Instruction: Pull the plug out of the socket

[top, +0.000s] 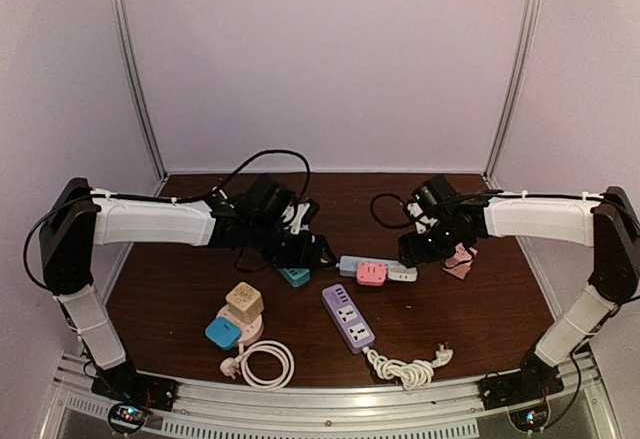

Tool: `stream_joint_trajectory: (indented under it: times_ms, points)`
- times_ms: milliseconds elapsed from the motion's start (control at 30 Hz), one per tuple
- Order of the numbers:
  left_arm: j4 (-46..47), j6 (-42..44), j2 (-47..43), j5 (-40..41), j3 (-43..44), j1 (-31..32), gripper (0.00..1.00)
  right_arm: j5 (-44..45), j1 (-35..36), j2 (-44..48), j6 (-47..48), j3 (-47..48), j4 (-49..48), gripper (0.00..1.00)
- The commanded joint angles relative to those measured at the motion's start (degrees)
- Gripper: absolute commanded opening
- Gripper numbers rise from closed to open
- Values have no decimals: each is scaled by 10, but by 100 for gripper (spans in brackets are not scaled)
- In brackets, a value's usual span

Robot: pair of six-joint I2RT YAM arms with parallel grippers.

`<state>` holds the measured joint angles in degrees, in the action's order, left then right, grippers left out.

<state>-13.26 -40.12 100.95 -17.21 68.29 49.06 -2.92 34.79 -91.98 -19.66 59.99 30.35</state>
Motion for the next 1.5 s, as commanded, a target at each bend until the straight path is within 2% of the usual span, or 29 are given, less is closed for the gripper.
stream_joint_trajectory:
  times_ms: [0,167,333,500,733,1033,1167,1467]
  points:
    - [26,6,11,-8,3,-5,78,26,13,78,62,-19,-7,72]
    - [28,4,12,-7,3,-5,78,66,84,122,132,-41,1,76]
    - [25,6,12,-10,2,-5,78,146,155,132,181,-55,18,77]
    - [21,8,5,-5,-7,-7,78,181,172,118,189,-60,19,74]
    - [25,6,-12,1,-25,-11,79,227,204,33,207,-57,5,71]
    - [24,10,-21,2,-33,-20,78,300,207,-19,228,-50,-21,69]
    - [24,9,-21,1,-33,-19,79,317,204,-28,243,-54,-32,61]
    - [27,8,-21,1,-35,-20,79,270,204,-13,223,-15,-10,25]
